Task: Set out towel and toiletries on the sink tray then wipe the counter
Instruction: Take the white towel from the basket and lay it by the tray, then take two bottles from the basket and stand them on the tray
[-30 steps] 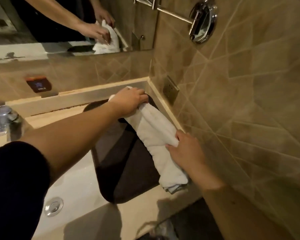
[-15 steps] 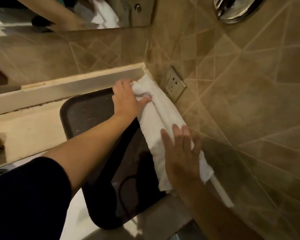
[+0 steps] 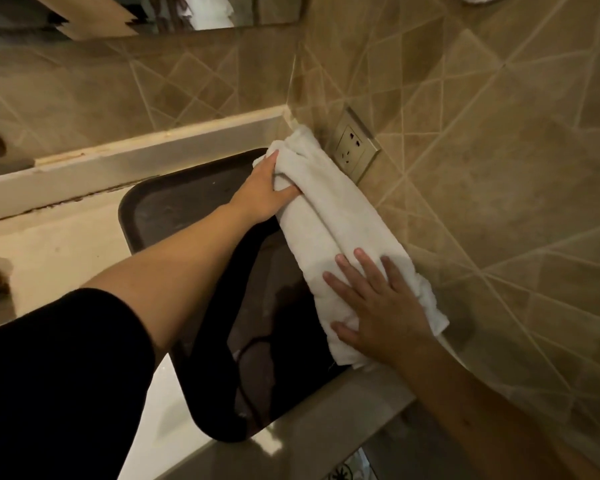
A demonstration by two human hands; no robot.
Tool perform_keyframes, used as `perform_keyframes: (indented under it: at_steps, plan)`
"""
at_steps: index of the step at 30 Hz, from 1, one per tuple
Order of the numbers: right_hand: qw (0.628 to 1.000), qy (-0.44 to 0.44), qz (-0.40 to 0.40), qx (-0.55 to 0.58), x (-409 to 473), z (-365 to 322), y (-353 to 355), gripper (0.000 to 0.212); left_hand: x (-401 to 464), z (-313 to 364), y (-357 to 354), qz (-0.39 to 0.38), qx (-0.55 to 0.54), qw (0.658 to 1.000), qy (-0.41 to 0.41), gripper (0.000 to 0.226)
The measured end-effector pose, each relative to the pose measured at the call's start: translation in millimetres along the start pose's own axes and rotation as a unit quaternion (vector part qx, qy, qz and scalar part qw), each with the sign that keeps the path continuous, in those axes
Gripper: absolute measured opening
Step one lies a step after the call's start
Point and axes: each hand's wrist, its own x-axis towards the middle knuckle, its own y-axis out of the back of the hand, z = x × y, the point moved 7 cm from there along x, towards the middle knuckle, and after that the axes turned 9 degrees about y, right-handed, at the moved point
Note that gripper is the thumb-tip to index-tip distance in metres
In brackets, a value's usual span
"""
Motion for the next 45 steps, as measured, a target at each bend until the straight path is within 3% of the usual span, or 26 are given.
perform_keyframes:
  at_steps: [4, 7, 11, 14, 19, 28, 35, 40, 42, 45]
  plan:
    - [1.0, -0.018, -0.006, -0.002, 1, -4, 0, 0.084, -20, -4, 1, 0.027, 0.074, 0.996, 0.052, 0.088]
    - [0.999, -0.026, 0.009, 0.017, -2, -10, 13, 0.083, -52, -1, -3, 0.031, 0.188, 0.981, 0.045, 0.062]
    - [0.997, -0.032, 0.023, 0.073, -23, -16, 27, 0.07, -106, 10, -21, -0.041, 0.283, 0.958, 0.006, 0.041]
    - [0.979, -0.108, 0.037, 0.17, -64, -11, 33, 0.058, -154, 32, -38, -0.073, 0.317, 0.945, -0.034, 0.034]
    - [0.916, -0.231, 0.102, 0.311, -169, -10, 50, 0.035, -246, 98, -82, -0.107, 0.326, 0.934, -0.098, 0.037]
    - [0.846, -0.389, 0.151, 0.333, -460, -81, 60, 0.03, -471, 224, -224, -0.205, 0.338, 0.881, -0.26, 0.029]
    - [0.738, -0.557, 0.168, 0.34, -717, -200, 24, 0.018, -673, 275, -383, -0.359, 0.315, 0.792, -0.379, 0.022]
    - [0.628, -0.687, 0.155, 0.332, -879, -303, -7, 0.017, -815, 294, -488, -0.461, 0.328, 0.692, -0.449, 0.02]
    - [0.569, -0.74, 0.149, 0.327, -940, -353, -21, 0.016, -880, 294, -534, -0.505, 0.345, 0.632, -0.476, 0.023]
    - [0.513, -0.782, 0.134, 0.328, -986, -400, -33, 0.017, -931, 292, -579, -0.541, 0.362, 0.585, -0.484, 0.022]
